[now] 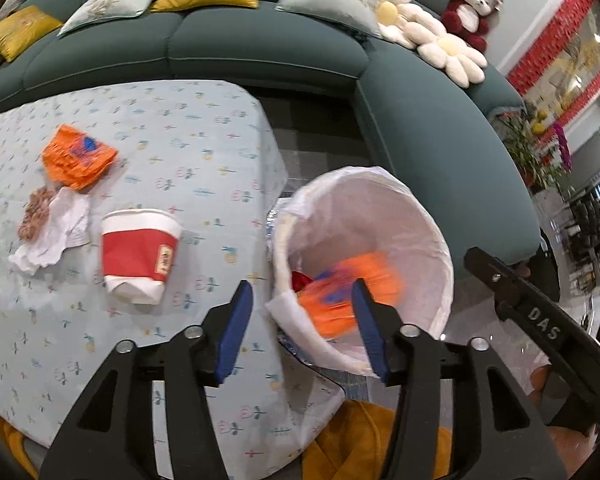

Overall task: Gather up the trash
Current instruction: 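Open both tools to drop cord and bag into the wastebasket, then move both tools back toward the remaining trash on the table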

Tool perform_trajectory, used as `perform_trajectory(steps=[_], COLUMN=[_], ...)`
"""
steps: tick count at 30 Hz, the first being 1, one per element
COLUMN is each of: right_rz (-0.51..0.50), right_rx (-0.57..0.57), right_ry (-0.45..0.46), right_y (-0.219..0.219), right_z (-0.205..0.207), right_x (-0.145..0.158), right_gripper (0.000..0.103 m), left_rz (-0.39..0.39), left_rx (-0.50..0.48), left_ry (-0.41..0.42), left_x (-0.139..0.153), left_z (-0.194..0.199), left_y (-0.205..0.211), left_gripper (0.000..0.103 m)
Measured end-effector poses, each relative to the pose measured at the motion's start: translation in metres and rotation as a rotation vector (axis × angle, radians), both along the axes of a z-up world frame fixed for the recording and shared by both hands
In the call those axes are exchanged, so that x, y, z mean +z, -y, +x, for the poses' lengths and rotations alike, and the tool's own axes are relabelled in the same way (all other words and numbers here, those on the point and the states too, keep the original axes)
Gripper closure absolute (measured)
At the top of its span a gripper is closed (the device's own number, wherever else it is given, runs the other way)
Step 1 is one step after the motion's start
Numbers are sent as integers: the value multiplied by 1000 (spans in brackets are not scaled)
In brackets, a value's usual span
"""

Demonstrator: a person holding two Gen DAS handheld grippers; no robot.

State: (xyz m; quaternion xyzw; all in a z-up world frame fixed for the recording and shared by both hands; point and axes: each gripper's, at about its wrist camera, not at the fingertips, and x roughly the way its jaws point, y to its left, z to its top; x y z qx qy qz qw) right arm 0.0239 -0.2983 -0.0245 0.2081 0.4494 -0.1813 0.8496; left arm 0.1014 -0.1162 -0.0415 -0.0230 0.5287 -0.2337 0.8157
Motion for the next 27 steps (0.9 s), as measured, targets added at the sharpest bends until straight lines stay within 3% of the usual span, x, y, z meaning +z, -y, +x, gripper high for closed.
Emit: perform_trajectory(steps=[13, 27], right_rz=[-37, -64], right_rx=[77, 184], right_ry=[10, -9], right_y=[-54, -121], right_z=[18, 34], right_x=[20, 28], right_gripper=[42, 36], left_rz=[-14, -23], left_rx=[119, 259], left_ry=[12, 17], left_x=[5, 10], left_z=[10, 19], left_y=[-68, -151], left_gripper=[47, 43])
